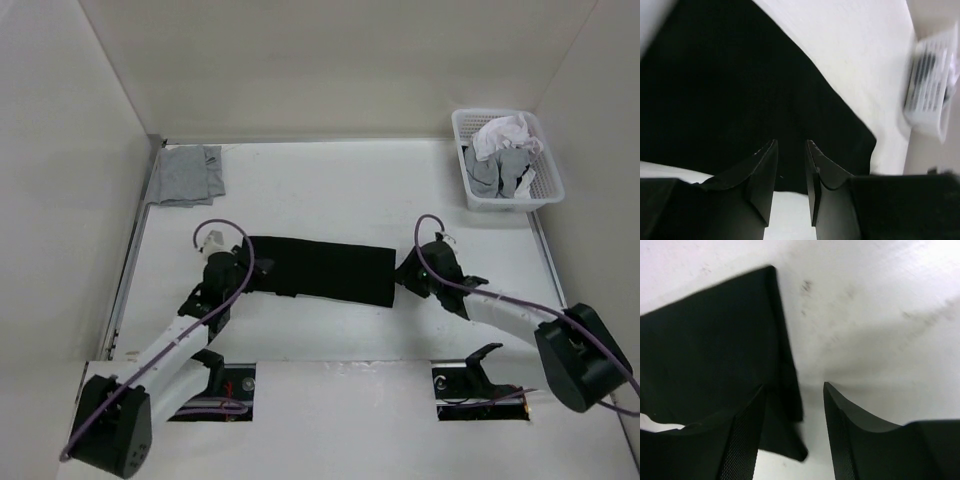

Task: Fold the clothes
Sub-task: Fold the tank top

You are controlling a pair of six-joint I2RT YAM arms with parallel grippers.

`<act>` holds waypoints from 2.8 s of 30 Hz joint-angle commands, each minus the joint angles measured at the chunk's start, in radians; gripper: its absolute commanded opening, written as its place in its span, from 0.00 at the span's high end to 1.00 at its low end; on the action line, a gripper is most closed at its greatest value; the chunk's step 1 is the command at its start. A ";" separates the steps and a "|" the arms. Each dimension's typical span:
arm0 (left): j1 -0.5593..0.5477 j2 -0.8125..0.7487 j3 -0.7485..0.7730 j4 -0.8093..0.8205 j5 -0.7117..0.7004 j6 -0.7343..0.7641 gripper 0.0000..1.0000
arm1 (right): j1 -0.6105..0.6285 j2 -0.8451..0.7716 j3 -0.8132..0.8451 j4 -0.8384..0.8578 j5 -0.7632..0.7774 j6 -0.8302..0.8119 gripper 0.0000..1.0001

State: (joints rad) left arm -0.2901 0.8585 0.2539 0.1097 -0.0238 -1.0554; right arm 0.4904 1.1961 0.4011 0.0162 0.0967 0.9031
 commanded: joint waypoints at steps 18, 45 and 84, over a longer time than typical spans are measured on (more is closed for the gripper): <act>-0.382 0.237 0.206 0.220 -0.265 0.167 0.74 | -0.034 -0.080 -0.074 0.222 -0.006 0.091 1.00; 0.057 -0.306 0.254 -0.173 -0.127 0.173 0.73 | 0.593 0.712 1.190 -0.158 0.031 0.016 0.46; -0.224 -0.023 -0.070 -0.030 -0.169 0.046 0.62 | 0.363 1.069 1.513 -0.369 -0.200 -0.472 0.52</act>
State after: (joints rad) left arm -0.5056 0.8173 0.1955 -0.0025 -0.2031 -0.9977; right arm 0.8566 2.2314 1.8389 -0.3149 -0.0868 0.4648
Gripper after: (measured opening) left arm 0.386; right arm 0.479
